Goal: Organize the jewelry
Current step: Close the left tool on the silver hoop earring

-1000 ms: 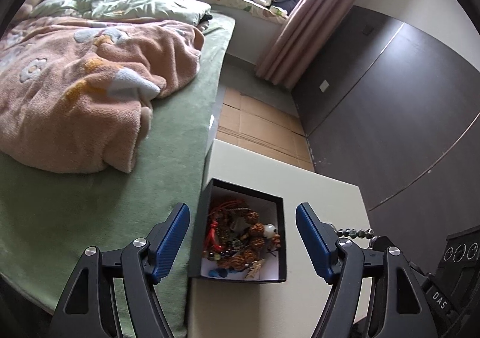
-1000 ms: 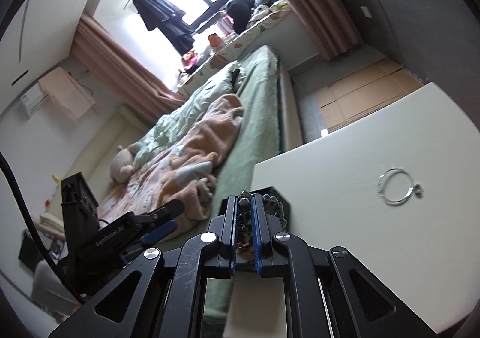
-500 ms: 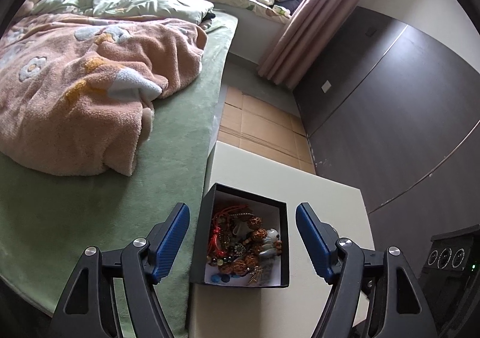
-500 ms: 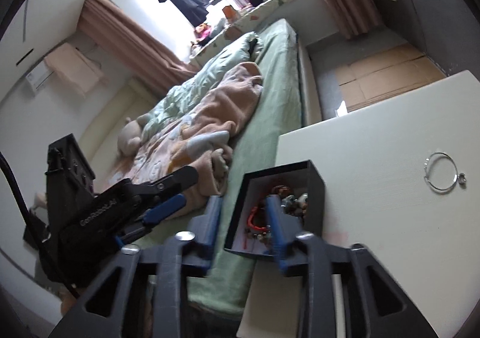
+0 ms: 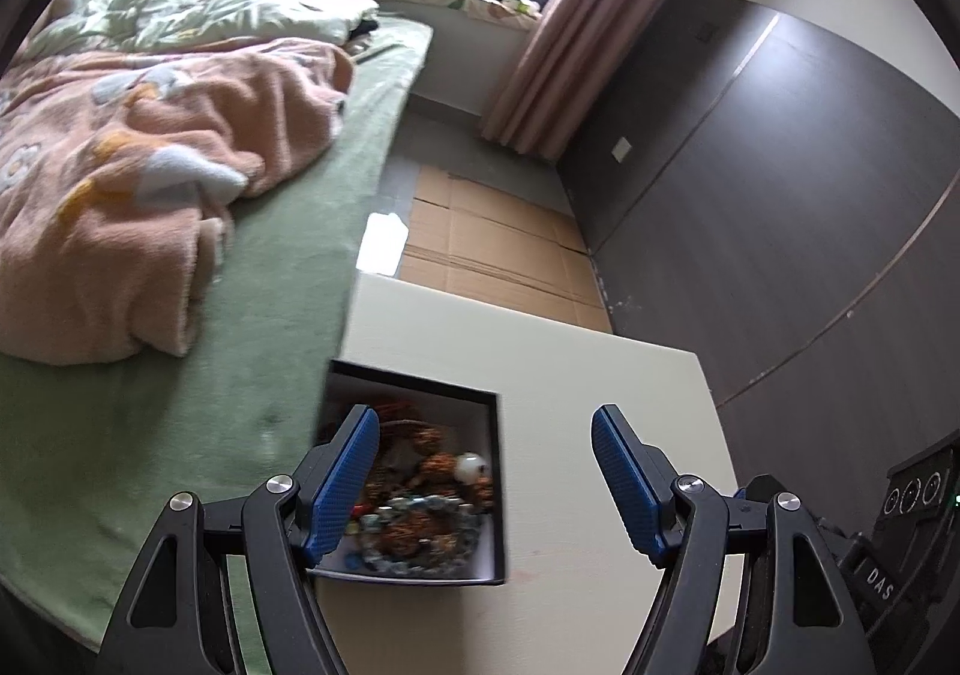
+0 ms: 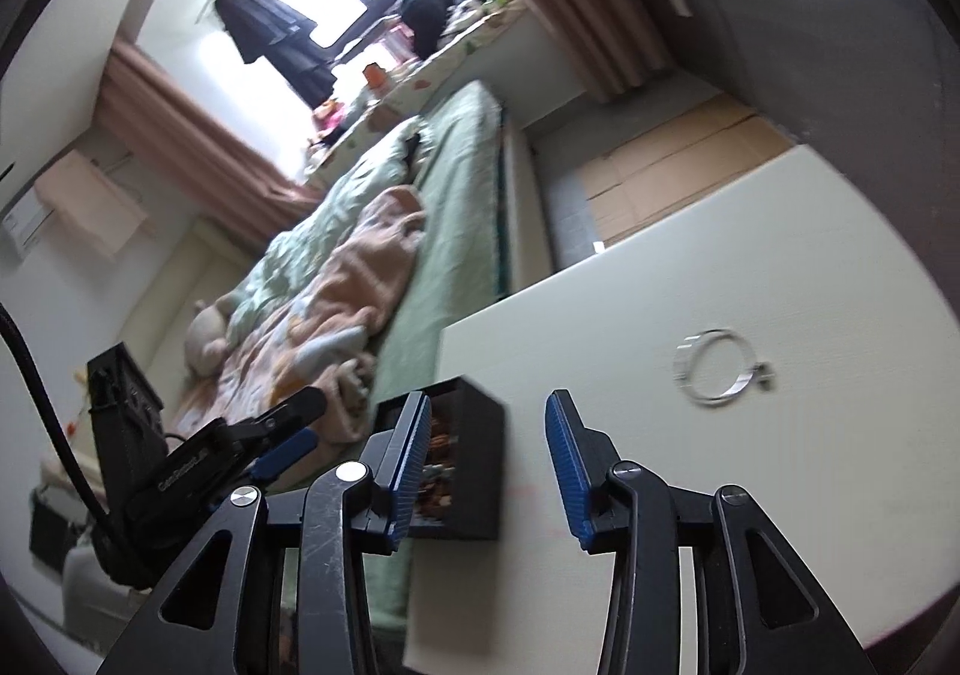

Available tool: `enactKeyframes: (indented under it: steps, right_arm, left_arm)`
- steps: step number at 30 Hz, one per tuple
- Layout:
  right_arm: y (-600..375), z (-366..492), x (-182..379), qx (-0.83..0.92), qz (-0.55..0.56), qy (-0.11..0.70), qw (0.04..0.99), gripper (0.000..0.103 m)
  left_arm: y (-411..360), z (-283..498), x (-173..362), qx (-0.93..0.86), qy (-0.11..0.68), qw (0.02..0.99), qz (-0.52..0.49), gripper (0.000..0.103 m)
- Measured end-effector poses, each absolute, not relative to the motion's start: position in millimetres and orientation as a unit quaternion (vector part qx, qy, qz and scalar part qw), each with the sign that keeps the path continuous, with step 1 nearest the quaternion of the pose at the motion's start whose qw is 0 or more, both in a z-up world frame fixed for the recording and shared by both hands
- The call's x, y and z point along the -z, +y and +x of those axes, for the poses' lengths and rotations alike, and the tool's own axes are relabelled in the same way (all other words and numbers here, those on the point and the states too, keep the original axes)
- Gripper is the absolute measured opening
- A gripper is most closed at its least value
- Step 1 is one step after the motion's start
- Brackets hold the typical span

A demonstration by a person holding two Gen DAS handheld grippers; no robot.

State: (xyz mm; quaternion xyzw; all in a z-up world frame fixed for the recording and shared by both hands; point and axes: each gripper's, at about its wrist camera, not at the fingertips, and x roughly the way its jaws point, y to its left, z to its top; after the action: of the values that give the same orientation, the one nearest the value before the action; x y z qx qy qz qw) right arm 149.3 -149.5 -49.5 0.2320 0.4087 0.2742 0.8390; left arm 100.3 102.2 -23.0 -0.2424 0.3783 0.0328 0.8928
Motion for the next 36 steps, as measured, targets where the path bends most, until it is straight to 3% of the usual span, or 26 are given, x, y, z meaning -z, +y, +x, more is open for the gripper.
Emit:
enactKeyframes:
  steps: [2,19,30,36]
  right_arm:
    - [-166,154,52,-0.251,0.24,0.412,0.843,0.056]
    - [-238,189,95,-0.123,0.298,0.489,0.81,0.056]
    - [-254,198,110,-0.11,0.319,0.508,0.792,0.056]
    - [-265,201,111,-0.089,0.319,0.513,0.792,0.056]
  left_arm:
    - [93,105,23,-0.026,0.38,0.894,-0.237,0.074]
    - [9,158,41,0.028,0.41,0.895,-0.173,0.074]
    - [-33,191,83,0.048,0.471,0.87,-0.14,0.038]
    - [-41,202,102,0.038,0.483,0.863,-0.143,0.033]
